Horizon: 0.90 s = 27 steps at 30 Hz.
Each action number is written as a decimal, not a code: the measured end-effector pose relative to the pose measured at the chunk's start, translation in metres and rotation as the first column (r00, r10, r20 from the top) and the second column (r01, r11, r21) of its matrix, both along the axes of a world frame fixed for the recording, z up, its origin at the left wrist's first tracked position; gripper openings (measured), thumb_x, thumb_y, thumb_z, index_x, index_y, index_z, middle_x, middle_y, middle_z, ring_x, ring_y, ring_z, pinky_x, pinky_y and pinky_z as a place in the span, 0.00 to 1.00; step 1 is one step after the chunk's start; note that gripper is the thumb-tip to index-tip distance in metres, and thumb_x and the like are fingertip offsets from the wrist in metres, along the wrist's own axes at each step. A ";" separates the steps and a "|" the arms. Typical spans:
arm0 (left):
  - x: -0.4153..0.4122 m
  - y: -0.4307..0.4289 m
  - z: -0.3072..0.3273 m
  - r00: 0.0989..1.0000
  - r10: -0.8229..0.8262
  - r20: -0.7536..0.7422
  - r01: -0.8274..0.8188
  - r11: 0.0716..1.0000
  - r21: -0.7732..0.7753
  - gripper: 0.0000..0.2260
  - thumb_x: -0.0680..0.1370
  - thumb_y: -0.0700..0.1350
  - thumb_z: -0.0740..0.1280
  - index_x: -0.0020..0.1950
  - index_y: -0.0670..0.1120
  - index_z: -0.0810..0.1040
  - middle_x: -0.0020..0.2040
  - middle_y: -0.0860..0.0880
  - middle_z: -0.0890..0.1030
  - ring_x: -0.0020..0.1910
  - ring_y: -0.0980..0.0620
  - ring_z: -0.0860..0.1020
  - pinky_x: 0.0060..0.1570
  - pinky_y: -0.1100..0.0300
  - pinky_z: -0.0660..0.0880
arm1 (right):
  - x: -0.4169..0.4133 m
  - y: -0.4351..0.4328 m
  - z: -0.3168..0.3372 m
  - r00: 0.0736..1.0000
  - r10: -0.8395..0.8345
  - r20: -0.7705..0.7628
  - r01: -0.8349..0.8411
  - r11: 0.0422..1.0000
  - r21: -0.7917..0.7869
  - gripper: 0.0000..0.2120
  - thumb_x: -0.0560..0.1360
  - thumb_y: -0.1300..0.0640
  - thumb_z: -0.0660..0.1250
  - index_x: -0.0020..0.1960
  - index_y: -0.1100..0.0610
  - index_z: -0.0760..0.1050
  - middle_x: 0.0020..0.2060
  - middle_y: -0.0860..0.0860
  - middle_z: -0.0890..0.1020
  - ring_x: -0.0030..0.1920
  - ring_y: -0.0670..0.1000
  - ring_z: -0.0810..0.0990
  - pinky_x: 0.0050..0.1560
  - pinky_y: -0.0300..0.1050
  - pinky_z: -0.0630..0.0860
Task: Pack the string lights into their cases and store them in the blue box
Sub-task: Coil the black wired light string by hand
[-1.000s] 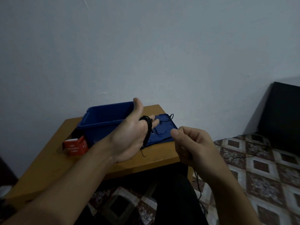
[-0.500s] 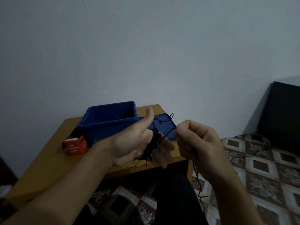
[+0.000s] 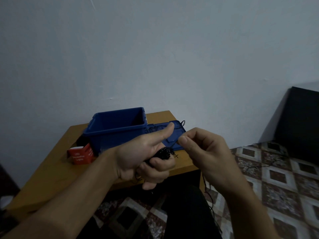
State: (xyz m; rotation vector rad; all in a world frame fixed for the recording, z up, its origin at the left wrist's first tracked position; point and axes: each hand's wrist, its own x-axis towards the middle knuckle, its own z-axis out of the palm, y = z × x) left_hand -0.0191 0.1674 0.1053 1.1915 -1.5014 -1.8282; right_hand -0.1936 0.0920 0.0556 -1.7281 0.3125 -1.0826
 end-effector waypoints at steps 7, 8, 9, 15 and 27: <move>0.001 -0.001 0.003 0.961 -0.028 -0.274 0.030 1.000 0.002 0.29 0.81 0.66 0.47 0.29 0.47 0.61 0.21 0.49 0.59 0.21 0.50 0.58 0.30 0.57 0.70 | 0.001 -0.001 -0.004 0.998 0.029 -0.058 -0.028 0.999 0.020 0.15 0.77 0.50 0.66 0.45 0.63 0.79 0.27 0.44 0.73 0.26 0.40 0.67 0.29 0.31 0.64; 0.001 -0.001 0.004 0.950 -0.027 -0.312 0.025 1.000 -0.009 0.29 0.82 0.64 0.46 0.29 0.47 0.62 0.21 0.48 0.60 0.21 0.49 0.58 0.31 0.56 0.70 | 0.001 -0.001 -0.004 0.996 0.035 -0.088 -0.034 0.999 0.016 0.14 0.76 0.49 0.66 0.45 0.61 0.80 0.28 0.46 0.75 0.27 0.42 0.69 0.29 0.33 0.66; 0.001 -0.001 0.005 0.936 -0.024 -0.351 0.019 1.000 -0.017 0.28 0.82 0.62 0.46 0.29 0.46 0.64 0.21 0.48 0.60 0.22 0.49 0.58 0.32 0.56 0.71 | 0.001 -0.001 -0.005 0.993 0.040 -0.115 -0.039 0.999 0.017 0.13 0.76 0.48 0.66 0.46 0.59 0.80 0.29 0.49 0.77 0.28 0.44 0.71 0.30 0.35 0.67; 0.003 0.000 0.010 0.872 -0.025 -0.488 0.003 0.999 -0.046 0.25 0.83 0.58 0.47 0.31 0.46 0.65 0.23 0.46 0.62 0.23 0.48 0.59 0.33 0.53 0.71 | 0.000 -0.002 -0.006 0.991 0.059 -0.124 -0.049 0.996 0.079 0.09 0.82 0.56 0.64 0.60 0.51 0.79 0.35 0.53 0.83 0.33 0.51 0.77 0.36 0.49 0.74; 0.006 0.000 0.007 0.753 -0.042 -0.657 -0.005 0.998 -0.069 0.28 0.82 0.62 0.44 0.30 0.45 0.62 0.22 0.47 0.62 0.22 0.49 0.58 0.31 0.53 0.62 | 0.008 0.004 -0.009 0.970 0.091 -0.226 -0.091 0.996 0.010 0.08 0.83 0.57 0.63 0.54 0.53 0.82 0.36 0.50 0.83 0.33 0.50 0.76 0.37 0.45 0.73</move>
